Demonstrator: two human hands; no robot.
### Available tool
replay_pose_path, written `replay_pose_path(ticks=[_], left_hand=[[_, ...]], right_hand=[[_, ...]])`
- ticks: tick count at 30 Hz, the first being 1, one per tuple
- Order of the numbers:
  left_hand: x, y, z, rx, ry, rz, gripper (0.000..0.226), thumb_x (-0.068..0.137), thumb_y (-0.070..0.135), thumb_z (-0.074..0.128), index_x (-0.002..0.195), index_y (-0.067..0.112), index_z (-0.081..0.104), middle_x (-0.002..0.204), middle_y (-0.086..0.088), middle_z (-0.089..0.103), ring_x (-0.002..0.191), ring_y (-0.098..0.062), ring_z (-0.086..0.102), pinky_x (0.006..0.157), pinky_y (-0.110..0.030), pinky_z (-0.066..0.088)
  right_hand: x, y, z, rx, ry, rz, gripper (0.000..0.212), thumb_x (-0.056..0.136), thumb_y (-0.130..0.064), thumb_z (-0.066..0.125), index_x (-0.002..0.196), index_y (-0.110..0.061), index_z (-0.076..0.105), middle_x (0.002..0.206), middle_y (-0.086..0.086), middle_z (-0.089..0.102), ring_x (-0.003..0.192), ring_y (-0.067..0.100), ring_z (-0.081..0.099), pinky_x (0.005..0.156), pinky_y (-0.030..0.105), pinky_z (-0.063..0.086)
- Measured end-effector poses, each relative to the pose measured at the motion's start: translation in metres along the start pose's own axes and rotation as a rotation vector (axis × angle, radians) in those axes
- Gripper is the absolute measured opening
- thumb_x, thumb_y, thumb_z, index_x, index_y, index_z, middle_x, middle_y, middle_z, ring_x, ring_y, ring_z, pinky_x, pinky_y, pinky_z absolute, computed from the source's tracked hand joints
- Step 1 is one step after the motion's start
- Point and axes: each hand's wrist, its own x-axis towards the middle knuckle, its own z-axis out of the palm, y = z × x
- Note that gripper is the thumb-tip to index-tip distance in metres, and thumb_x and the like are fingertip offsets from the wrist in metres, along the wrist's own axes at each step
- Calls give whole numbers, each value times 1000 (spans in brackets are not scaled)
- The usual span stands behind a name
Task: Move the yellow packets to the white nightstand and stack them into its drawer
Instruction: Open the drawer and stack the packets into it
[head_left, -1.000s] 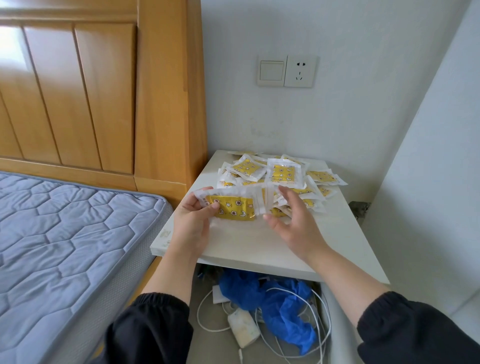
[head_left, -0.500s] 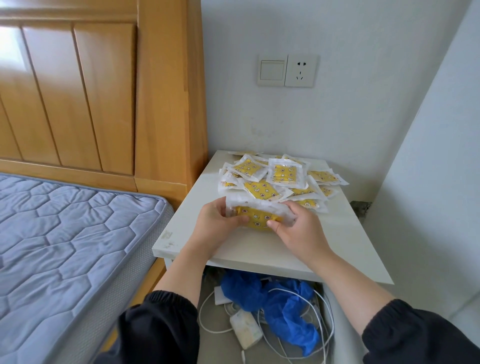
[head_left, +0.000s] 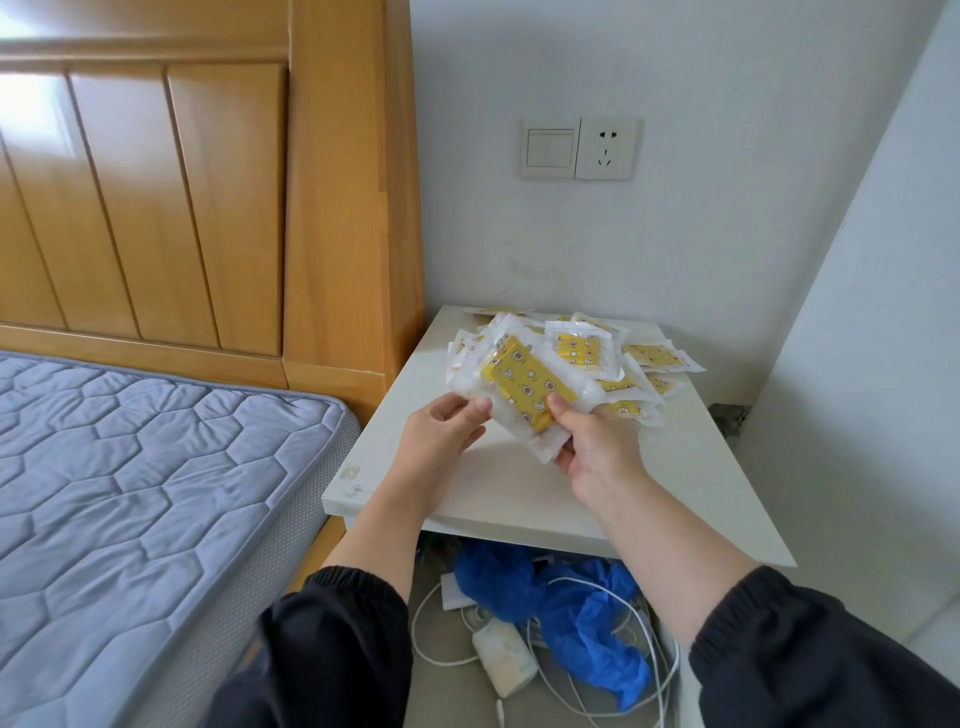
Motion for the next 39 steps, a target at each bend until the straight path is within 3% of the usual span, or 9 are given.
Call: replay_pose_path(ticks=[5,10,14,18,22,27,31,34,39], left_hand=[[3,-3,-1,-91,88,-60,27,83,16,71,108,7,67,103,-5,74,99,-22,70,89,-38,55],[12,-3,-3,-181,271,-136,13,90,15,63,102,14,67,99,-4,74,97,-25,69,95,-46,51],[16,1,-3,-366,340,-153,25,95,11,57,120,11,56,106,-8,70,92,-23,70,84,-42,56],[19,-1,-16,-613,296,-183,32,100,15,48,130,5,50,118,-13,66,102,-28,66,89,-49,52],[20,0,-20,-757,268,-154,32,103,19,40,131,7,50,115,-10,65,98,-23,65,80,-41,52],[22,0,-20,-781,294,-129,35,103,19,40,135,6,48,121,-11,63,97,-20,66,80,-36,55],[24,-2,-21,-813,291,-126,38,103,18,40,138,5,44,122,-12,64,95,-21,67,73,-36,55],[25,-3,-21,-813,289,-134,39,102,17,41,139,4,43,126,-13,62,96,-22,67,75,-38,54],[26,-4,-21,-783,268,-126,39,103,18,40,139,6,43,123,-11,63,95,-21,67,75,-38,55]], right_hand=[[-5,12,3,-428,-28,-77,21,79,-20,76,85,-1,69,87,17,73,80,33,71,73,53,58],[-2,-12,0,-841,86,-485,37,91,-34,58,75,0,61,66,4,67,64,21,65,63,36,52],[36,-27,-4,-1213,117,-719,22,94,-22,48,97,-8,63,101,4,63,101,25,54,78,33,42],[79,-38,-12,-1624,-8,-593,52,97,-34,46,142,-11,38,155,11,25,143,27,18,116,40,20],[101,-40,-5,-1729,-78,-561,63,96,-42,47,148,-13,27,160,9,10,147,26,5,119,46,10],[111,-30,33,-1782,-225,-571,67,94,-44,49,149,-17,24,155,7,27,145,23,16,118,46,11],[111,-21,52,-1850,-200,-507,51,96,-38,43,141,-16,35,125,6,60,121,29,50,113,41,25],[104,-19,57,-1934,-113,-624,26,96,-15,37,110,-9,58,112,10,65,119,32,50,106,36,32],[102,-24,58,-1991,-12,-808,25,83,11,43,90,-8,58,74,4,54,71,24,49,54,27,33]])
